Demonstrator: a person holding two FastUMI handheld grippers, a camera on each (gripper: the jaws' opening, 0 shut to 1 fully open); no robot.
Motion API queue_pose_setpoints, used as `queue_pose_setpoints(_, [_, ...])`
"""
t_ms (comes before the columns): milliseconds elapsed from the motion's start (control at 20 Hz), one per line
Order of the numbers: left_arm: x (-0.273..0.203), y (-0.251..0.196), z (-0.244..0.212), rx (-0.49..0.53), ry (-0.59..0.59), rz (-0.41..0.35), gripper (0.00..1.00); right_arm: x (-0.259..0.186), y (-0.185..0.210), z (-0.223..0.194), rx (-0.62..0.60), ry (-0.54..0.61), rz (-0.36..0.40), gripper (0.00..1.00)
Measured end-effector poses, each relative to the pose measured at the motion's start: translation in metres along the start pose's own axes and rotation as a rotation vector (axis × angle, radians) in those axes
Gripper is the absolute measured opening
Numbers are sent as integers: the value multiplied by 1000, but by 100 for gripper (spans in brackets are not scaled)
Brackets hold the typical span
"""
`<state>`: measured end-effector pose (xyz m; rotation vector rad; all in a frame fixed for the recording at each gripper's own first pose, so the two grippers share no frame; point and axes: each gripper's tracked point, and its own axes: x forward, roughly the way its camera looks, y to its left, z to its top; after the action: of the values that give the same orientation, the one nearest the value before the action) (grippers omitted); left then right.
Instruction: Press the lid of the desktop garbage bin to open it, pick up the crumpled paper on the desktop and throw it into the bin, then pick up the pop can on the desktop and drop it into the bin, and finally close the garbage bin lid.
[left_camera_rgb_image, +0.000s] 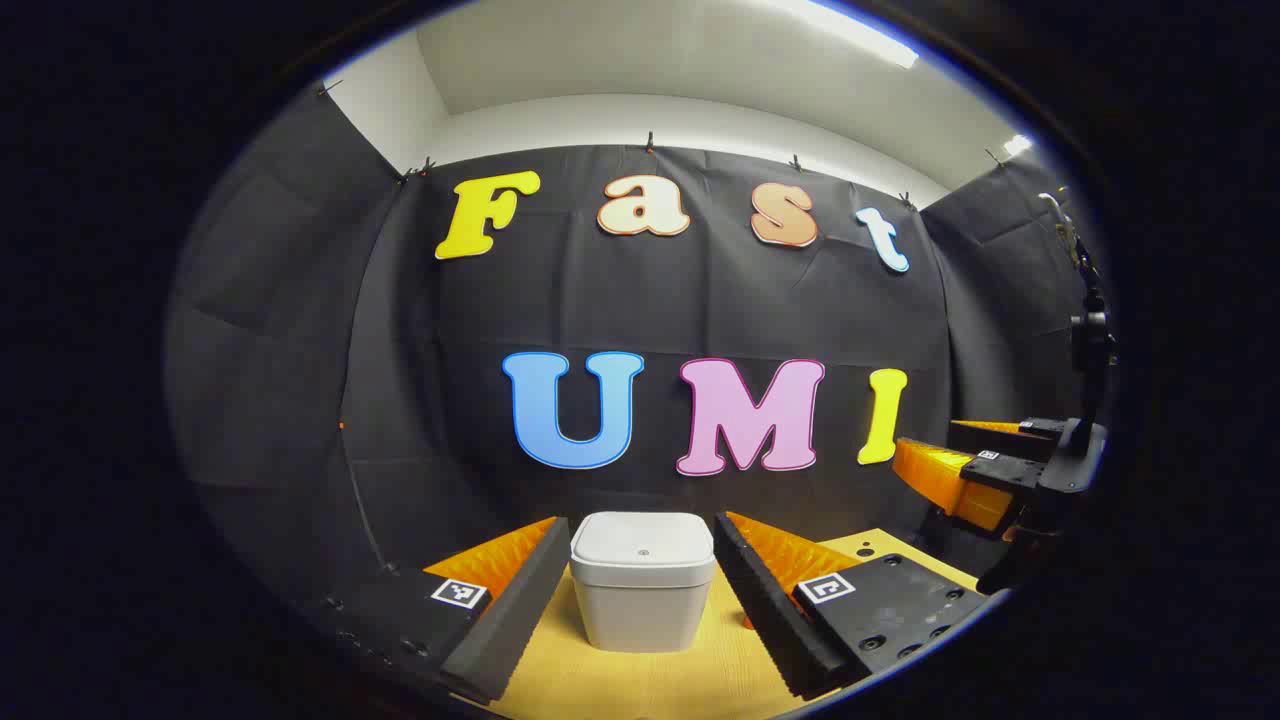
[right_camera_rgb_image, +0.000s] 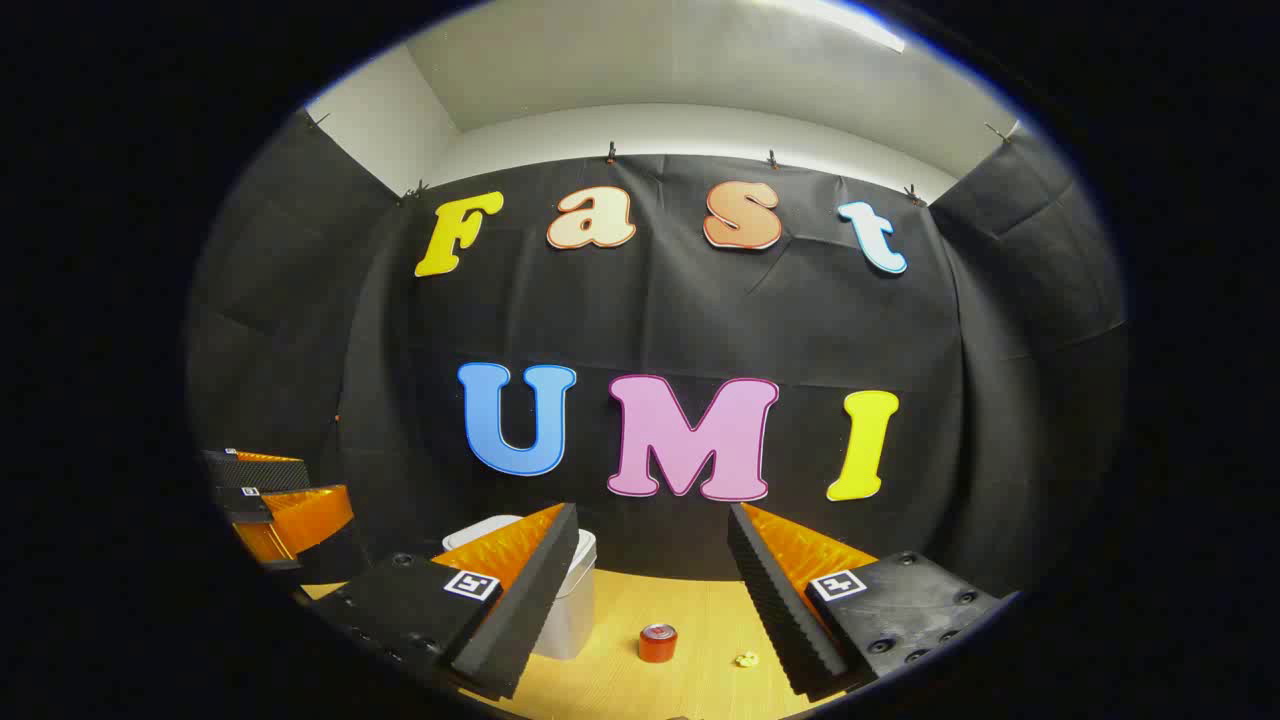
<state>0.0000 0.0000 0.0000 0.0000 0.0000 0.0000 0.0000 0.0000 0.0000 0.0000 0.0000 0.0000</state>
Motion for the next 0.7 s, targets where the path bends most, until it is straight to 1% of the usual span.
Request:
queue_pose_setpoints(150, [3, -2, 0, -13, -7, -6, 97, 2, -8, 2, 3, -18, -29, 96])
queue_pose_setpoints(400, [15, -6, -6, -33, 1, -40, 96, 0, -17, 1, -9, -21, -73, 96])
queue_pose_setpoints(450, [18, -7, -7, -30, 6, -49, 96, -1, -19, 3, -14, -24, -83, 100])
queue_pose_setpoints(500, [21, -8, -9, -26, 8, -59, 96, -2, -22, 3, -16, -25, -95, 96])
queue_pose_setpoints(700, [38, -17, -10, -23, 14, -107, 96, -2, -28, -1, -22, -14, -125, 96])
